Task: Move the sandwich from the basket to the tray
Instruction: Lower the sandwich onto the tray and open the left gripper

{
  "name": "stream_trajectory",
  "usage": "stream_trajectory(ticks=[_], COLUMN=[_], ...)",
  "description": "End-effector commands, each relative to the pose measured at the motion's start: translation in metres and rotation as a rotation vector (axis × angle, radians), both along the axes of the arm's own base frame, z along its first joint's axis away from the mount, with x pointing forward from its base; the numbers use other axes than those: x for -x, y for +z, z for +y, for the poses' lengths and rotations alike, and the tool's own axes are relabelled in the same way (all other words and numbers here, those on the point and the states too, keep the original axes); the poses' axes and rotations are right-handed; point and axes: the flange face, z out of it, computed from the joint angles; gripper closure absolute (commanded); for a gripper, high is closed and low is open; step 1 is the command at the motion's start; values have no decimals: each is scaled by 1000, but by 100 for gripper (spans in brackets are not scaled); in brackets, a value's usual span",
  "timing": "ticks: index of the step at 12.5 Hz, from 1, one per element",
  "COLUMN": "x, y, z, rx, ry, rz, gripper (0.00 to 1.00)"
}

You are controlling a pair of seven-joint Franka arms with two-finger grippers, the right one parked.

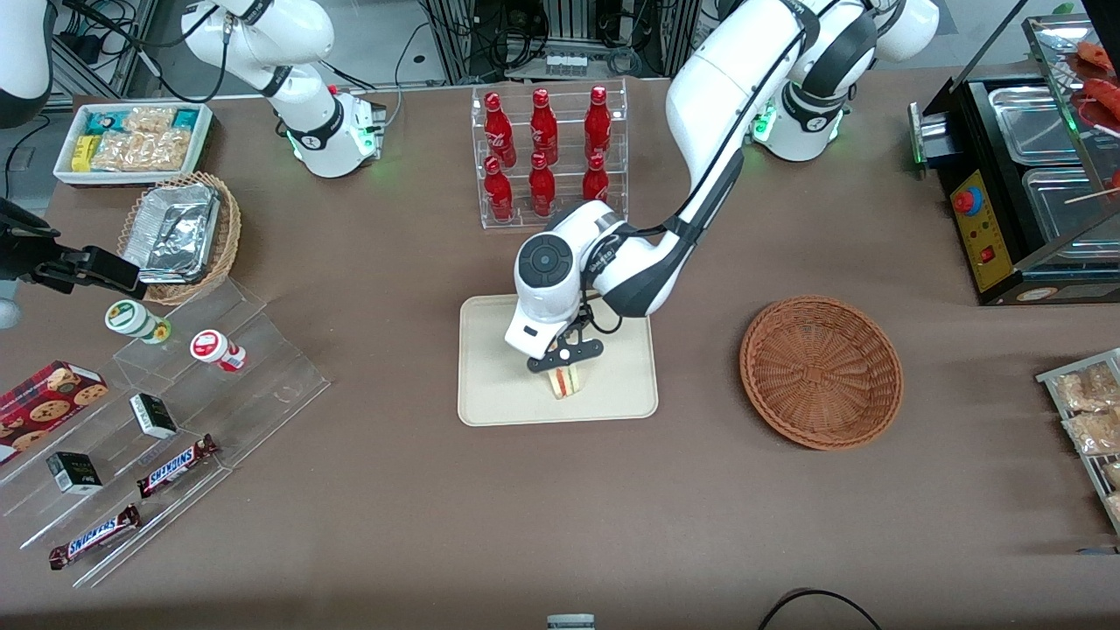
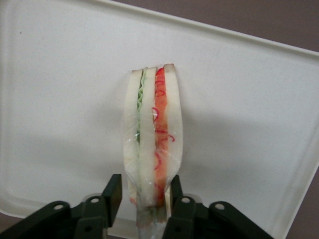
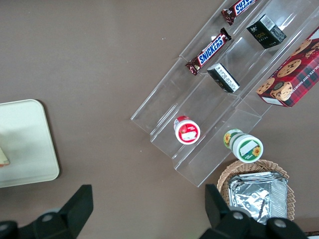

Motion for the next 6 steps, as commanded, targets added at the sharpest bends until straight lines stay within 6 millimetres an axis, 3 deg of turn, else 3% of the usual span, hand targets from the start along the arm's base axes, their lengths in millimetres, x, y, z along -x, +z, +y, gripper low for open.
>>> stream_trajectory(ticks=[1, 6], x=[0, -3], y=[20, 94], z=[-6, 1], rx=[-8, 9], ry=[10, 2], rz=[-29, -54], gripper=[0, 0])
